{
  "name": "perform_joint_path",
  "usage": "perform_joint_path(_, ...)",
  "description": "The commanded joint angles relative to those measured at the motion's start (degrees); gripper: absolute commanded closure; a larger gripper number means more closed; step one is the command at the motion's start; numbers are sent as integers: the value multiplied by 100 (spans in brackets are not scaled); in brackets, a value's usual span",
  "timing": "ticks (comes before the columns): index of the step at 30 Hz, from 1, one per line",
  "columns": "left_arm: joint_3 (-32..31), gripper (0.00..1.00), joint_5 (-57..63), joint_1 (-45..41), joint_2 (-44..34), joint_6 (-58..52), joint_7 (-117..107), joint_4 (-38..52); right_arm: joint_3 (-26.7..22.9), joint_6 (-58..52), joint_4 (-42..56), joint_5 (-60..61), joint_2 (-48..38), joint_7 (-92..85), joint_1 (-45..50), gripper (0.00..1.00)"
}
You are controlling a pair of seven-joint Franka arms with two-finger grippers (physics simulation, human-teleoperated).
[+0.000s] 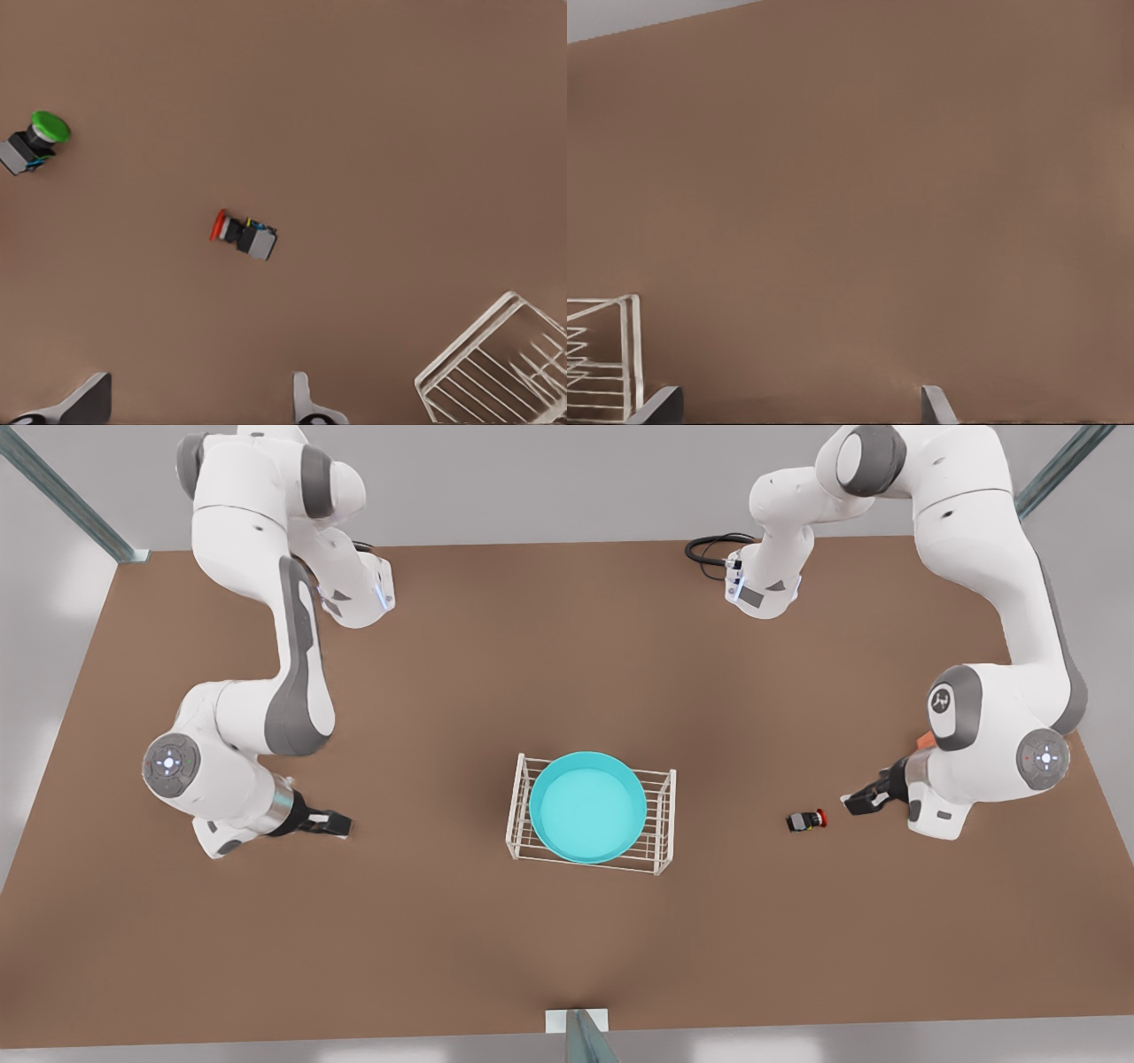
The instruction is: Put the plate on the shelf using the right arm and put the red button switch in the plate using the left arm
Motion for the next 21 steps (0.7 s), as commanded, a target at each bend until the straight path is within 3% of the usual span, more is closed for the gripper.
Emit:
perform_joint_path(1, -1, 0, -61, -52, 139, 741, -5936, -97, -70, 467, -366, -1158, -205, -2847, 56, 0)
perform_joint_path(4, 8, 0, -43, -227, 69, 1593, -7043, -817, -61, 450, -392, -1167, -258, -2952, 56, 0)
perform_joint_path(6, 8, 0, -43, -227, -529, 2761, -7192, -2249, 9, 458, -366, -1176, -249, -2961, 73, 0)
perform_joint_path(12, -10, 0, -87, -280, -195, 3061, -7456, -1812, 133, 458, -278, -1167, -249, -2952, 73, 0)
perform_joint_path(16, -54, 0, -78, -368, -142, 2771, -6771, -1513, 141, 450, -278, -1159, -249, -2908, 73, 0)
perform_joint_path(17, -71, 0, -113, -403, -168, 2692, -5638, -1398, 141, 450, -278, -1159, -249, -2908, 73, 0)
perform_joint_path(21, -98, 0, -140, -465, -318, 2965, -5874, -2031, 141, 300, -260, -1123, -249, -2873, 73, 0)
